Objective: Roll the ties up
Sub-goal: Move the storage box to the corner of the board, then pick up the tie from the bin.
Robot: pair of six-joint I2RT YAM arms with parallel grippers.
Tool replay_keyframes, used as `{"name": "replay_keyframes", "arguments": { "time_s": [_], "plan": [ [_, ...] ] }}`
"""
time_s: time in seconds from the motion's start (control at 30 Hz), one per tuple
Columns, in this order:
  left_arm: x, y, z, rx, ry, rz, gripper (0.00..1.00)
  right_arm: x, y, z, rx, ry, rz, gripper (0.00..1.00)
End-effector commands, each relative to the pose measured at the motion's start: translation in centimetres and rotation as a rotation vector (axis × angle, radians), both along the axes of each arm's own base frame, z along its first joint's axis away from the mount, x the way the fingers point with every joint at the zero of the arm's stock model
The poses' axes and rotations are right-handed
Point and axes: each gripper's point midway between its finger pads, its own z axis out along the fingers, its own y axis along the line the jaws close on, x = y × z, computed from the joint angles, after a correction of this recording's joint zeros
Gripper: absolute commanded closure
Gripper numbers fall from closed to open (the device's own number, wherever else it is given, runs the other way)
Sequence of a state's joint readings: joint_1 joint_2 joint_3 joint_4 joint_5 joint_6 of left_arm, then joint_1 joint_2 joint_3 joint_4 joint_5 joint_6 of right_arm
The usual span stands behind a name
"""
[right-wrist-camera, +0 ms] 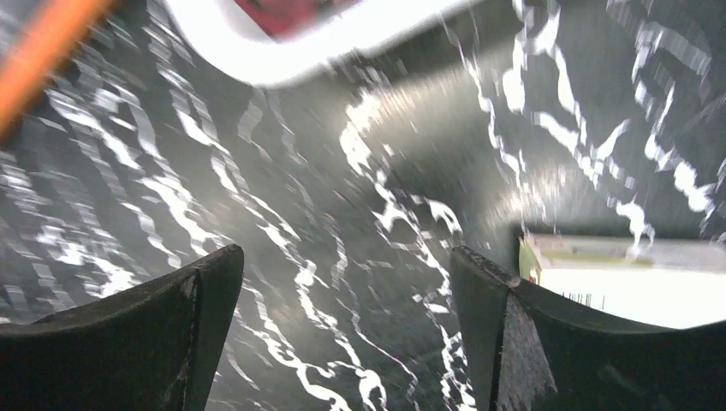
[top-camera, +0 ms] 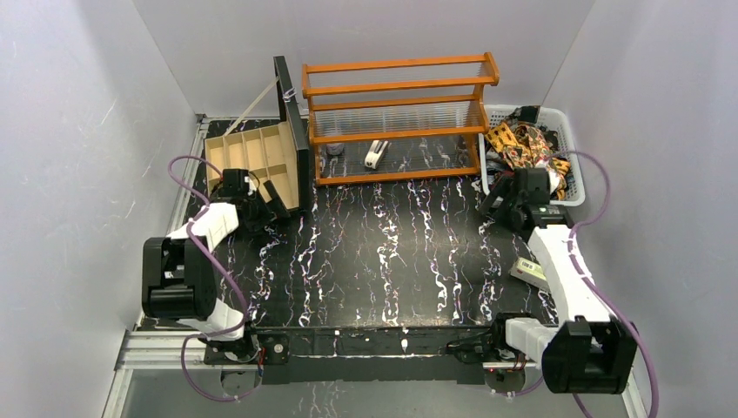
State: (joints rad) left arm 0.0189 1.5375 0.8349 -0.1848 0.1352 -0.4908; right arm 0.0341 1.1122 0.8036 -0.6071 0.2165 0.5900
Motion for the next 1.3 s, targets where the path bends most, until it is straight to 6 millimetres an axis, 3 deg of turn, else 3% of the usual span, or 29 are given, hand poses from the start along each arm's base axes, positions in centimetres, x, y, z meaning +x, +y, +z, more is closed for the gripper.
{"name": "replay_keyframes", "arguments": {
  "time_s": [0.0, 0.1, 0.2, 0.27, 0.3, 0.43, 0.53, 0.63, 0.7, 0.87, 0.97, 1.27],
  "plan": [
    [-1.4, 1.1, 3.1, 0.030, -0.033, 0.052, 0.02, 3.4, -1.6, 9.8, -0.123, -0.247, 0.044, 0.04],
    [-2.8, 0.8, 4.7, 0.004, -0.080, 0.079, 0.02, 6.2, -2.8, 12.1, -0.192, -0.276, 0.021, 0.09],
    [-4.2, 0.8, 5.8, 0.008, -0.103, 0.084, 0.02, 10.0, -3.6, 13.0, -0.217, -0.268, 0.002, 0.19],
    [-4.8, 0.1, 6.6, -0.021, -0.122, 0.055, 0.02, 12.6, -4.7, 12.7, -0.220, -0.253, -0.008, 0.25],
    [-5.0, -0.4, 6.9, -0.046, -0.133, 0.040, 0.02, 14.1, -5.1, 13.4, -0.202, -0.257, -0.015, 0.28],
    [-5.7, -1.8, 8.0, -0.115, -0.168, -0.008, 0.02, 18.6, -5.5, 11.2, -0.220, -0.209, 0.046, 0.38],
    [-6.1, -2.5, 8.6, -0.141, -0.181, -0.050, 0.02, 20.6, -6.5, 9.5, -0.259, -0.144, 0.064, 0.39],
    [-6.4, -3.0, 8.8, -0.158, -0.186, -0.083, 0.02, 21.8, -7.5, 7.8, -0.287, -0.079, 0.061, 0.38],
    [-6.7, -2.9, 8.6, -0.149, -0.177, -0.090, 0.02, 22.0, -8.3, 7.4, -0.318, -0.055, 0.039, 0.32],
    [-7.2, -2.7, 7.9, -0.131, -0.157, -0.101, 0.02, 23.3, -11.3, 9.4, -0.385, -0.104, -0.017, 0.31],
    [-7.3, -2.7, 7.8, -0.126, -0.153, -0.109, 0.02, 24.1, -12.5, 9.5, -0.411, -0.097, -0.013, 0.29],
    [-7.1, -2.7, 7.8, -0.121, -0.153, -0.127, 0.02, 26.3, -13.5, 4.3, -0.401, 0.012, 0.065, 0.29]
  ]
}}
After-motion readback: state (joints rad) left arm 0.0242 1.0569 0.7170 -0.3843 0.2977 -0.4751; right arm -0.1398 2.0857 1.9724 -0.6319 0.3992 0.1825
